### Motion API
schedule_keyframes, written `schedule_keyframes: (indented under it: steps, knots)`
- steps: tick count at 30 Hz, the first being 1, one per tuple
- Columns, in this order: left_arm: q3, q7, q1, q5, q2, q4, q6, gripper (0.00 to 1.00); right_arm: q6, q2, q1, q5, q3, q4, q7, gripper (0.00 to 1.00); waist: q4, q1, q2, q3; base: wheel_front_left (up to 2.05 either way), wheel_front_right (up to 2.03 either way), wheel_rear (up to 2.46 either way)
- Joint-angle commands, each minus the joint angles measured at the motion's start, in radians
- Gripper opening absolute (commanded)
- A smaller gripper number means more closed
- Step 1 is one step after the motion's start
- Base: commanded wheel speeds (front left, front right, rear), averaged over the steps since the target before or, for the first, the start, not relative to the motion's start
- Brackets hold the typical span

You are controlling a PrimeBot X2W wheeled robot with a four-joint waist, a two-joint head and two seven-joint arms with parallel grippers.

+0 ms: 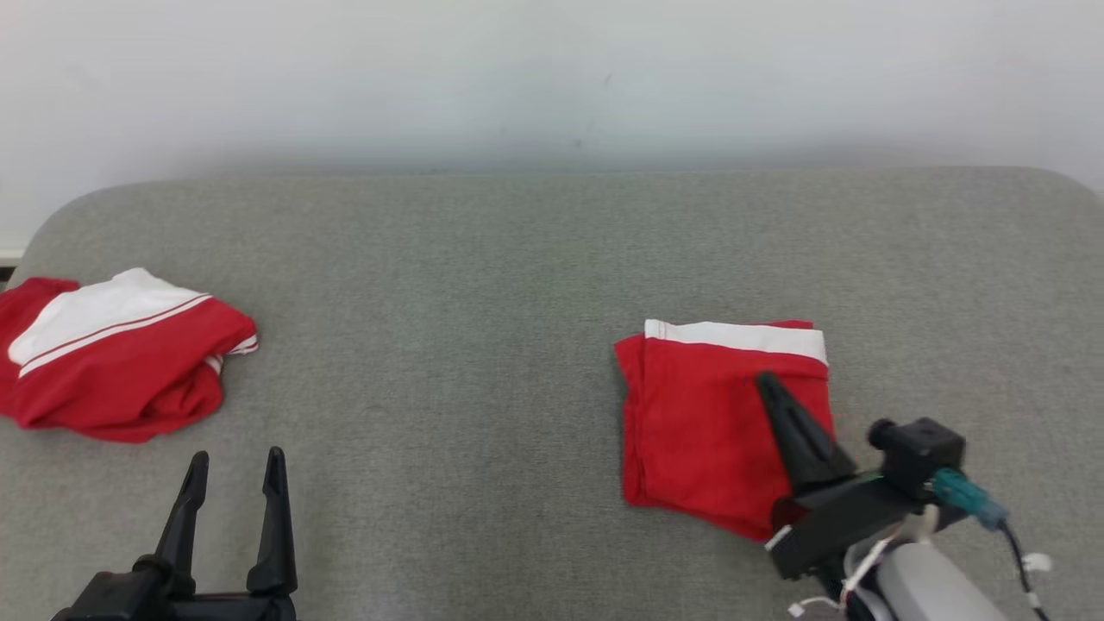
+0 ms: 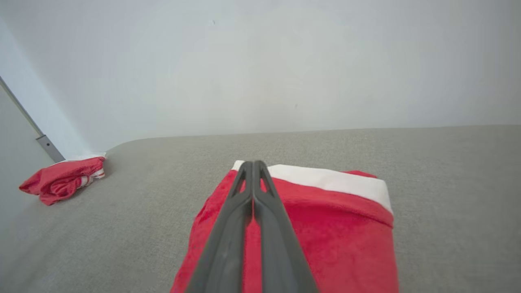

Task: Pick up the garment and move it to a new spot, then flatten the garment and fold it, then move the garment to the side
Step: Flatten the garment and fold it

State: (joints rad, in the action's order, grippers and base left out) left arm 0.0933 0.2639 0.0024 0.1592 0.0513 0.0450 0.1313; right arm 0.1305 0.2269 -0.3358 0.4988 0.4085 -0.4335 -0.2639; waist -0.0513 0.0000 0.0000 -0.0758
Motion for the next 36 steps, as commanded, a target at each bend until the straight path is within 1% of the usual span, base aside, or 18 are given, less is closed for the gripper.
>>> schedule_keyframes:
  steps: [1,4,5,9,12,14,15,16,22,28,36]
  knots:
    - [0.004,0.0,0.009,-0.009,0.001,-0.005,-0.001,1.0,0.001,0.015,0.029,-0.014,-0.032,0.026,0.0,0.0,0.036,0.0,0.0,0.017,0.0,0.0,0.0]
    - [0.014,0.0,0.02,-0.016,0.001,-0.008,-0.002,1.0,0.001,0.036,0.072,-0.049,-0.105,0.084,0.0,0.0,0.069,0.0,0.0,0.033,0.0,0.0,0.0]
    - [0.014,0.0,0.02,-0.016,0.001,-0.008,-0.002,1.0,0.001,0.036,0.072,-0.049,-0.105,0.084,0.0,0.0,0.069,0.0,0.0,0.033,0.0,0.0,0.0]
    - [0.03,0.0,0.037,-0.029,0.001,-0.015,-0.001,1.0,0.001,0.055,0.137,-0.1,-0.19,0.147,0.0,0.0,0.102,0.0,0.0,0.054,0.0,0.0,0.0]
    - [0.034,0.0,0.053,-0.034,0.007,-0.025,-0.002,1.0,0.001,0.053,0.185,-0.128,-0.241,0.192,-0.001,0.0,0.113,0.0,0.0,0.063,0.0,0.0,0.0]
    - [0.035,0.0,0.062,-0.04,0.011,-0.033,-0.002,1.0,0.001,0.045,0.214,-0.145,-0.261,0.221,0.0,0.35,0.116,0.0,0.0,0.068,0.0,0.0,0.0]
    - [0.033,0.0,0.068,-0.047,0.013,-0.037,-0.002,1.0,0.001,0.043,0.226,-0.155,-0.266,0.236,-0.001,0.82,0.116,0.0,0.0,0.071,0.0,0.0,0.0]
    - [0.03,0.0,0.076,-0.05,0.014,-0.039,-0.002,1.0,0.001,0.042,0.238,-0.167,-0.274,0.246,-0.001,1.0,0.116,0.0,0.0,0.077,0.0,0.0,0.0]
    - [0.004,0.0,0.118,-0.049,0.034,-0.055,-0.002,1.0,0.001,0.016,0.29,-0.194,-0.313,0.288,0.0,1.0,0.097,0.0,0.0,0.098,0.0,0.0,0.0]
    - [-0.008,0.0,0.136,-0.027,0.043,-0.061,-0.002,1.0,0.001,-0.002,0.32,-0.212,-0.335,0.292,0.0,1.0,0.065,0.0,0.0,0.109,0.0,0.0,0.0]
    - [-0.007,0.0,0.14,-0.012,0.051,-0.048,-0.002,1.0,0.001,-0.011,0.336,-0.224,-0.327,0.287,-0.001,1.0,0.047,0.0,0.0,0.11,0.0,0.0,0.0]
